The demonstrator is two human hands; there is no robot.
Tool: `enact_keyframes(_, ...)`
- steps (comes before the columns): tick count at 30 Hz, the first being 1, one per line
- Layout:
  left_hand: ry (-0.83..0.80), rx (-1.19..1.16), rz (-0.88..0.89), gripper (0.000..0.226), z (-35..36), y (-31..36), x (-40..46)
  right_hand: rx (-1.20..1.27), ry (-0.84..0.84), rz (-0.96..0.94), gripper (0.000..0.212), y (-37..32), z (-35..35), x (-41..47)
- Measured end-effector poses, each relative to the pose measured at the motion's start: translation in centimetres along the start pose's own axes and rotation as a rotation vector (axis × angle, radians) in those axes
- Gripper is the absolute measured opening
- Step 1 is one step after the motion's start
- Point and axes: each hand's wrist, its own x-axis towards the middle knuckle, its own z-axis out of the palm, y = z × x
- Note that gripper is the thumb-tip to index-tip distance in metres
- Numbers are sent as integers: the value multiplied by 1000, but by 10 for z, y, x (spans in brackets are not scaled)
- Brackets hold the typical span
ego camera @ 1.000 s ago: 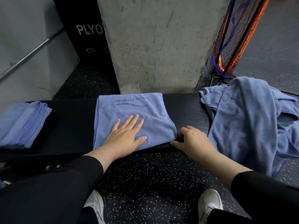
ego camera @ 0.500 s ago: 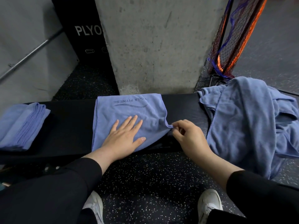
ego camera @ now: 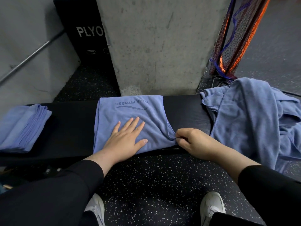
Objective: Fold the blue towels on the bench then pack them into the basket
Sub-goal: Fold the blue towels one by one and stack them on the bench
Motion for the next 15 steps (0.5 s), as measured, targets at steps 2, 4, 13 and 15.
enact_keyframes(2,2,-1,0,81,0,0,0,-37,5,18,21,1,6,1)
enact_keyframes(4,-6,3,-2,81,1,0,0,-21,26,30,27,1,8,3)
enact_keyframes(13,-30,-3,0,79,0,-1,1,-63,4,299,17,13,-2,3)
enact_keyframes(15,-36,-47,2,83,-2,-2,0,-160,133,183,18,11,0,4)
